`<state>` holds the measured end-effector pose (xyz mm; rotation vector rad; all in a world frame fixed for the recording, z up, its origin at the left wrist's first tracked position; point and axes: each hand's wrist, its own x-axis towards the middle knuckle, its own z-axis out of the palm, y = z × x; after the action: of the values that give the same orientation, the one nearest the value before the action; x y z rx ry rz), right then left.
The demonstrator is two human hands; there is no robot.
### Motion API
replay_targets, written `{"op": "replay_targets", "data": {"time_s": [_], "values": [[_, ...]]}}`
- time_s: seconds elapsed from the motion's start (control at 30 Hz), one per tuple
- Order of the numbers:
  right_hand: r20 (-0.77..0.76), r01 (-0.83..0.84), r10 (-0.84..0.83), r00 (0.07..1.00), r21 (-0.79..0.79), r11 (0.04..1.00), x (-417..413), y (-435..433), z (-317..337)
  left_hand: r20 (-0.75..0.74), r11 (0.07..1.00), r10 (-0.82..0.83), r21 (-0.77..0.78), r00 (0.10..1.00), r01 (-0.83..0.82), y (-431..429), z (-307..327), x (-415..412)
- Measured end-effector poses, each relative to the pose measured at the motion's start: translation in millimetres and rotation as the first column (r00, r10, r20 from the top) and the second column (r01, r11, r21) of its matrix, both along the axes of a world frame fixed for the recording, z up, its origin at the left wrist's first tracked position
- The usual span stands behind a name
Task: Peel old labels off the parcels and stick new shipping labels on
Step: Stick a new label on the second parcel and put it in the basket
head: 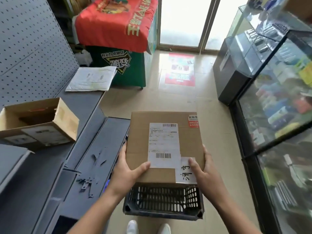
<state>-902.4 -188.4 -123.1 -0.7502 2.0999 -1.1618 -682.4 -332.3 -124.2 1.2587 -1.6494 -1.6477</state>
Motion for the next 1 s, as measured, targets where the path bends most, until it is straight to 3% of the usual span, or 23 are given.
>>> {"op": "replay_targets", "data": {"time_s": [0.57,1.0], "values": [[0.178,-0.019,-0.043,0.983,0.333,0.943,-53.1,-56.4,-169.5,0.248,0.966,-0.196,0.213,0.949,0.144,-67.8,-169.7,-53.1],[0.232,0.018,-0.121,0.965,0.403,0.915,-83.4,-97.4,-250.0,0.393,0.953,-0.207,0.288,0.896,0.094,-97.4,-261.8,-96.5]]}}
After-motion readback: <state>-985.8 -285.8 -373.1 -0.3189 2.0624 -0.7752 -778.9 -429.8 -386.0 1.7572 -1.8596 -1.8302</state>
